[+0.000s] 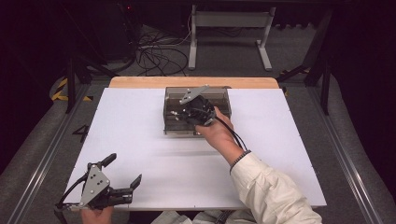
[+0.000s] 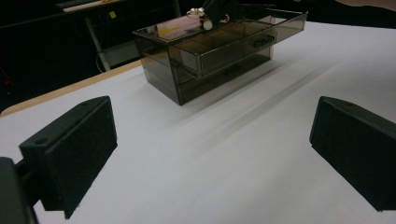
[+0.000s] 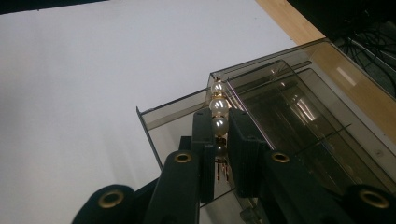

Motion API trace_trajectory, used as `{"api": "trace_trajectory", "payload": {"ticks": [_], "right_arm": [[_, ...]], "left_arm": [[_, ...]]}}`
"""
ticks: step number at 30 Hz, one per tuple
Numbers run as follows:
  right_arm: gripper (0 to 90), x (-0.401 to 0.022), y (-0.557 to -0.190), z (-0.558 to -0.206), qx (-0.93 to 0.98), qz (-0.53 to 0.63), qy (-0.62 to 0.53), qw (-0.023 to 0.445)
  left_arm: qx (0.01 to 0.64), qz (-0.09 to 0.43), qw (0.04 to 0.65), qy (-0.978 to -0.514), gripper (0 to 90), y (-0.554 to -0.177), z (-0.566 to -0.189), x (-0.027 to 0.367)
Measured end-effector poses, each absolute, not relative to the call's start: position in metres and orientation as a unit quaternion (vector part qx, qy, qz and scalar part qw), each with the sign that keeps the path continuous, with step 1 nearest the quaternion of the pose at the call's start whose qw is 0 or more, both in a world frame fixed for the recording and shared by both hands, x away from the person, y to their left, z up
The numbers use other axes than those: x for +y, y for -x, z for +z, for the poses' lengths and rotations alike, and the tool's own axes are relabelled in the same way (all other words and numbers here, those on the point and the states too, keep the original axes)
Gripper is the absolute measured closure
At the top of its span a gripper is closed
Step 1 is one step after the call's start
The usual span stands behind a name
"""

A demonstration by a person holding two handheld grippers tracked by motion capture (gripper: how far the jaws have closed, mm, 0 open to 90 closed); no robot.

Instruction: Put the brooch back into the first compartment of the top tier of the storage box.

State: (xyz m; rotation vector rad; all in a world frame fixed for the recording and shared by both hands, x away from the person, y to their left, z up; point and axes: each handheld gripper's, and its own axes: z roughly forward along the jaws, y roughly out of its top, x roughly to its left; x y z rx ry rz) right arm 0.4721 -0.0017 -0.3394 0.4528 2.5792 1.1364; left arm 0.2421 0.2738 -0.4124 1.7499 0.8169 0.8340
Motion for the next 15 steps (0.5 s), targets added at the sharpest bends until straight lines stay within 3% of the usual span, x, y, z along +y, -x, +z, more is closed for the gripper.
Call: {"api": "trace_trajectory", "payload": {"ticks": [15], "right_arm": [[81.7,0.0073,-0.4749,-0.3485,0.902,0.382,-0.155,0.125]], "left_arm": [[0.335,0.345,0.495,-0.723,1.4,-0.2418,-0.4121,0.2738]]}}
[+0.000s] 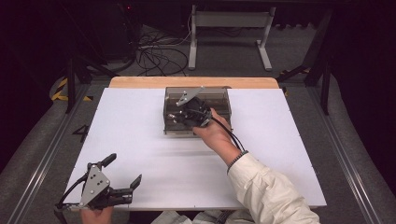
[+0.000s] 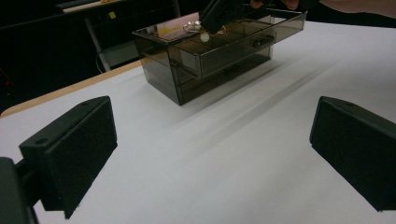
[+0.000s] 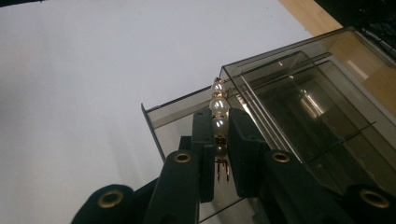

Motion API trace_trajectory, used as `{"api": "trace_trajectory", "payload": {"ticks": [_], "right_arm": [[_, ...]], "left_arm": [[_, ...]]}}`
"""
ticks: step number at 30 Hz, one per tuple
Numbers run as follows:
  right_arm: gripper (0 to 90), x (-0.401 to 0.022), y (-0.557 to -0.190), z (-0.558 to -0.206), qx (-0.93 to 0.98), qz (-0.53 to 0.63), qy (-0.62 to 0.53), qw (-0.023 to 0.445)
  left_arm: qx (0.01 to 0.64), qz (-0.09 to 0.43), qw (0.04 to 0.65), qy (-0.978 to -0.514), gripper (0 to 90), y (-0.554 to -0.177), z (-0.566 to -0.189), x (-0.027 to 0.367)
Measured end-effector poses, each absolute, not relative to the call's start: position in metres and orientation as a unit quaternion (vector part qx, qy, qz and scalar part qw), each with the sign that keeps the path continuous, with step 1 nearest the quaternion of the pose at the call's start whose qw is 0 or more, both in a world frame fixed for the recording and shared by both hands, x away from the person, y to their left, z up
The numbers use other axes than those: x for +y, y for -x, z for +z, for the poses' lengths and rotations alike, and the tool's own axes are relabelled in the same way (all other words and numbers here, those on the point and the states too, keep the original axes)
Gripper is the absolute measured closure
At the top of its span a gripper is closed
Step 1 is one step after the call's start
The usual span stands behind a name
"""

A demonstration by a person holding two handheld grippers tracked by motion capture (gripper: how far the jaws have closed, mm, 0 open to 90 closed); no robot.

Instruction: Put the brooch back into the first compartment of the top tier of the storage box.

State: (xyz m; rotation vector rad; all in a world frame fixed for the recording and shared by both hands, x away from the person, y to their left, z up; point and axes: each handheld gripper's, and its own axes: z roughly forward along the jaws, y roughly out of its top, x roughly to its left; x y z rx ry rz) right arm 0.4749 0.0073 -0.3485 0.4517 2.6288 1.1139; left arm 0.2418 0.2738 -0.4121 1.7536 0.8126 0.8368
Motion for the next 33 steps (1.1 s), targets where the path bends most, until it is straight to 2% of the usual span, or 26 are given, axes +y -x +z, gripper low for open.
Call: {"api": "trace_trajectory", "payload": {"ticks": [33], "right_arm": [[81.3,0.015,-0.477,-0.361,0.923,0.343,-0.149,0.089]], "left_arm": [[0.339,0.34,0.497,-0.723,1.4,-0.242,-0.413,0.273]]}}
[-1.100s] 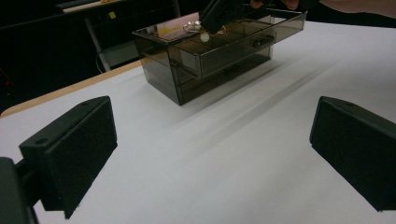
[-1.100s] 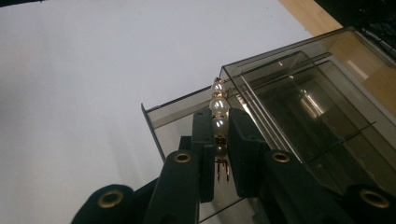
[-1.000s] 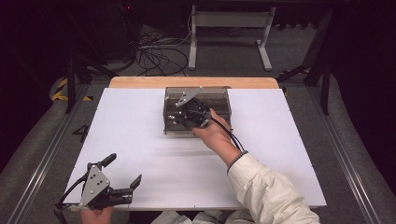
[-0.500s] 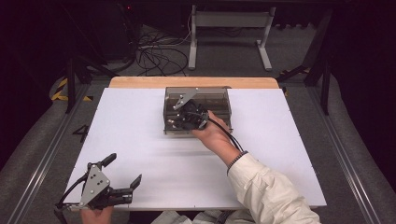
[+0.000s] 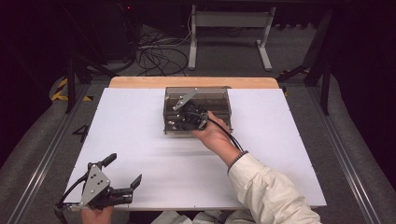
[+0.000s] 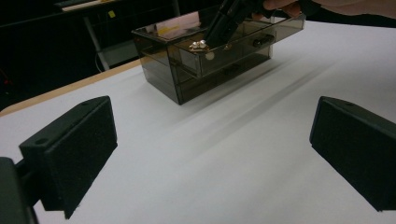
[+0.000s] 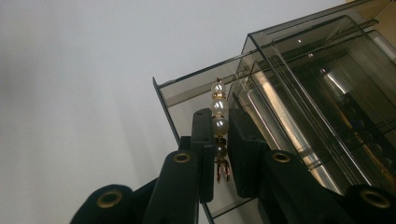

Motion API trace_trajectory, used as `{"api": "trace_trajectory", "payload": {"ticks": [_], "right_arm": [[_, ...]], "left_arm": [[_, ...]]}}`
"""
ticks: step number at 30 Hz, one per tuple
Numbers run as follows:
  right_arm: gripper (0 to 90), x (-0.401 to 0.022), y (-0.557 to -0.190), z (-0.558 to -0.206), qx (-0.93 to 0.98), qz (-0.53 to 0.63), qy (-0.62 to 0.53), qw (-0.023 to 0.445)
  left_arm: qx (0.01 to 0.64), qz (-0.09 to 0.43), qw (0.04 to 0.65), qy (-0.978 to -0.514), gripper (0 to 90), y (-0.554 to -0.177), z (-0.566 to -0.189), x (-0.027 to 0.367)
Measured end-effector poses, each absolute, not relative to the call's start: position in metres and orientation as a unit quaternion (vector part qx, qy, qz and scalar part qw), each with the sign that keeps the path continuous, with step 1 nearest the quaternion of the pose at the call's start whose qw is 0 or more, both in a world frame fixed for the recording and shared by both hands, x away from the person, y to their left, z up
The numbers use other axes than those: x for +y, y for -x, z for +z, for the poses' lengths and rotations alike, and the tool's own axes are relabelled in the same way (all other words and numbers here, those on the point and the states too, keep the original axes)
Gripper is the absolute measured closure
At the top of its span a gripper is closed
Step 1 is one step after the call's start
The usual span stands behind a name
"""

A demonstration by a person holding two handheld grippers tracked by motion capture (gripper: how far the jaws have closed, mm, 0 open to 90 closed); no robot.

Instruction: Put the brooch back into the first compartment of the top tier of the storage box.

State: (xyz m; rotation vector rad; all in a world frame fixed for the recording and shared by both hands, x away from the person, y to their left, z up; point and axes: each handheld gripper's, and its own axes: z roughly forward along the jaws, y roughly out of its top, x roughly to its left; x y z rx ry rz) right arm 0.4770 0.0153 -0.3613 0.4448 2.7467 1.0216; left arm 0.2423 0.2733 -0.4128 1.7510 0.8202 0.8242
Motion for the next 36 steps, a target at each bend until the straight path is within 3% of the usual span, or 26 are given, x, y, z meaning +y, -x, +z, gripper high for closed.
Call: {"api": "trace_trajectory", "payload": {"ticks": [8,13,23,28,36], "right_arm": [[68.9,0.014,-0.477,-0.358,0.918,0.351,-0.148,0.112],[60.4,0.01,-0.476,-0.354,0.912,0.366,-0.154,0.102],[22.1,-0.005,-0.459,-0.328,0.883,0.426,-0.151,0.126],[13.7,-0.009,-0.45,-0.321,0.879,0.435,-0.143,0.129],[11.1,-0.01,-0.442,-0.315,0.875,0.445,-0.132,0.134]], "left_arm": [[0.337,0.342,0.496,-0.723,1.4,-0.242,-0.413,0.274],[0.337,0.343,0.497,-0.722,1.4,-0.243,-0.412,0.274],[0.338,0.345,0.496,-0.721,1.4,-0.241,-0.412,0.275],[0.339,0.345,0.496,-0.721,1.4,-0.241,-0.412,0.274],[0.339,0.344,0.497,-0.721,1.4,-0.242,-0.412,0.274]]}}
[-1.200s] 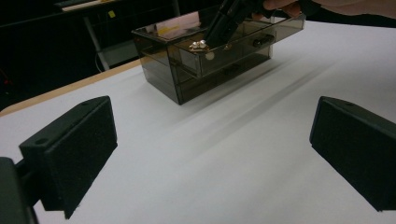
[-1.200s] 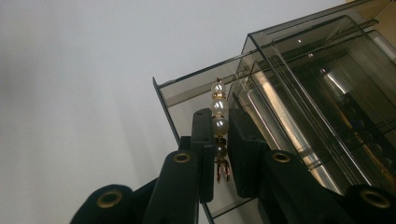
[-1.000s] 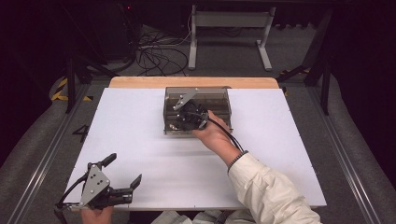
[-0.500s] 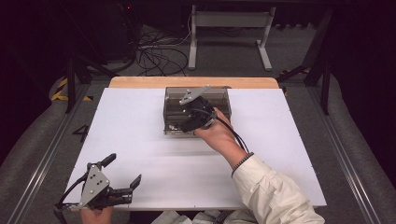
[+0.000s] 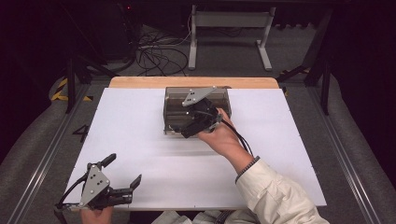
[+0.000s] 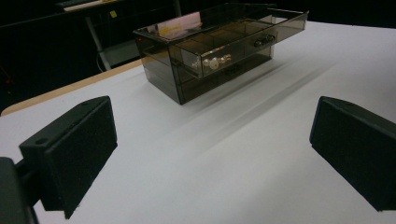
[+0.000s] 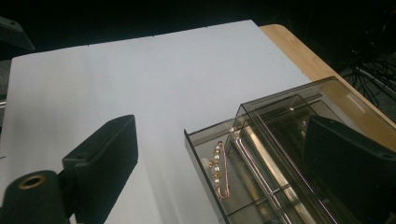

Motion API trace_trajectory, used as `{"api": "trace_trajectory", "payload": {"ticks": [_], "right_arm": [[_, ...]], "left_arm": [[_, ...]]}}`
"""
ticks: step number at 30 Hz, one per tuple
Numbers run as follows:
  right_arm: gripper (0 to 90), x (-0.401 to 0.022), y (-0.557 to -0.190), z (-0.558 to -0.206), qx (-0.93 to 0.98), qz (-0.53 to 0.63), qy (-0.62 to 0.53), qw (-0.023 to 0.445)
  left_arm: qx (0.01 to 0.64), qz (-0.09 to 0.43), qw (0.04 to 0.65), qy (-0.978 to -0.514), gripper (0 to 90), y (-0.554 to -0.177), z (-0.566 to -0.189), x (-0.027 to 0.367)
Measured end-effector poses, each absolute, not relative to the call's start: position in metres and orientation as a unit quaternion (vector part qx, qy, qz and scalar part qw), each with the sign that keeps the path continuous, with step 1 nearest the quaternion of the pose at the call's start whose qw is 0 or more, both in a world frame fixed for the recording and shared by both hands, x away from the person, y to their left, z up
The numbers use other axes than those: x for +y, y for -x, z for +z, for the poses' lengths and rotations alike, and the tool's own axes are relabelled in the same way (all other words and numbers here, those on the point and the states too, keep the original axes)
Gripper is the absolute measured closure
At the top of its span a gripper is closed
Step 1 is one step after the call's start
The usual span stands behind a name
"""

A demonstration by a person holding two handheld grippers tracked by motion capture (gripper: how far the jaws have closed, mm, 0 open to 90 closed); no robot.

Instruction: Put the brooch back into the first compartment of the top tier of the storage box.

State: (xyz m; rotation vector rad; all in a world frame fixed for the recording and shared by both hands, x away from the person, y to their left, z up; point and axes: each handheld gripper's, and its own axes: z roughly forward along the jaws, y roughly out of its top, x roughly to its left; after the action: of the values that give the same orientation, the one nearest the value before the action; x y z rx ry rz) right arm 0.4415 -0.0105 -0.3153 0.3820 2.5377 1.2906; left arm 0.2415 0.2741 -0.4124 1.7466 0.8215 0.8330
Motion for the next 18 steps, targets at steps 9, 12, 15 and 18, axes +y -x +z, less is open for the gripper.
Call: {"api": "trace_trajectory", "payload": {"ticks": [9,12,15,18], "right_arm": [[6.1,-0.015,-0.436,-0.311,0.873,0.45,-0.138,0.128],[4.6,-0.02,-0.432,-0.309,0.869,0.457,-0.14,0.129],[3.2,-0.03,-0.427,-0.305,0.862,0.469,-0.141,0.135],[2.3,-0.042,-0.422,-0.302,0.854,0.481,-0.143,0.139]], "left_arm": [[0.339,0.342,0.498,-0.721,1.4,-0.242,-0.412,0.274],[0.34,0.342,0.5,-0.72,1.4,-0.242,-0.412,0.274],[0.34,0.342,0.499,-0.72,1.4,-0.242,-0.412,0.274],[0.34,0.341,0.499,-0.721,1.4,-0.242,-0.412,0.274]]}}
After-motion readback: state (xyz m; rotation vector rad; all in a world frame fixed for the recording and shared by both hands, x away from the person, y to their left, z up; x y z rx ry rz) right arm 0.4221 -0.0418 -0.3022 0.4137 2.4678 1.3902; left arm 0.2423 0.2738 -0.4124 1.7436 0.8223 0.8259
